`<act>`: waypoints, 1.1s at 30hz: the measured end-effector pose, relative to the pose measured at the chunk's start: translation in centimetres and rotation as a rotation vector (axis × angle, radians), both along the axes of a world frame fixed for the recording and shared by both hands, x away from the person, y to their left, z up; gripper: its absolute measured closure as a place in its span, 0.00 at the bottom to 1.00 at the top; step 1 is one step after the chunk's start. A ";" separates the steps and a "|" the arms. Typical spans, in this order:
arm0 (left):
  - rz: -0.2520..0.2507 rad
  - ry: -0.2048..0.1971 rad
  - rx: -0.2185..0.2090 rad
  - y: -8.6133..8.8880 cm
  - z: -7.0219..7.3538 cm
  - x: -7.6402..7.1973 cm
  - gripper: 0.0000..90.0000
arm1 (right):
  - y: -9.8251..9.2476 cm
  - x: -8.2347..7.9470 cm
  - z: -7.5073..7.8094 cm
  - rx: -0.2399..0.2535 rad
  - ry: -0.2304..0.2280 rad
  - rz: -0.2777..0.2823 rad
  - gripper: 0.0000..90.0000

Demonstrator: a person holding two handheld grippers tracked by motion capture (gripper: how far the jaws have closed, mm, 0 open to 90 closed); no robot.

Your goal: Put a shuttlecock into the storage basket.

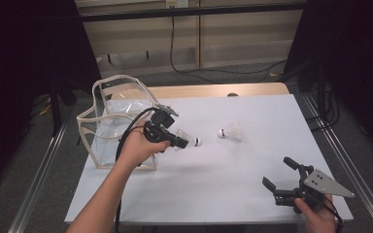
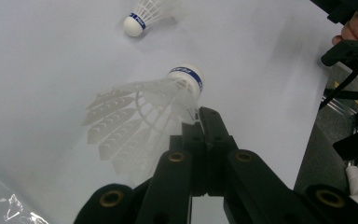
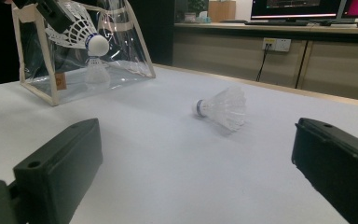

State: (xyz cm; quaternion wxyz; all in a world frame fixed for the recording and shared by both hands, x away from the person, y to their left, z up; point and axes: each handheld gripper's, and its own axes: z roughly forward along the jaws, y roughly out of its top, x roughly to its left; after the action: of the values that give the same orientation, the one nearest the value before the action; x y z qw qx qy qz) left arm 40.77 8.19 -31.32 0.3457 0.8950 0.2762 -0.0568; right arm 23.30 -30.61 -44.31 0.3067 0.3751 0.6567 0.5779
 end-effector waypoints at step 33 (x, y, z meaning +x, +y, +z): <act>-0.010 0.007 0.047 -0.4 3.7 1.2 1.00 | 0.0 0.0 0.0 0.002 -0.001 -0.001 0.02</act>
State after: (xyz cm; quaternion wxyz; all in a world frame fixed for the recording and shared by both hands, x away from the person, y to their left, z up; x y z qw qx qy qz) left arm 41.94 7.84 -27.66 0.3235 0.9040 0.2741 -0.0553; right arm 23.32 -30.63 -44.28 0.3070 0.3755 0.6557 0.5786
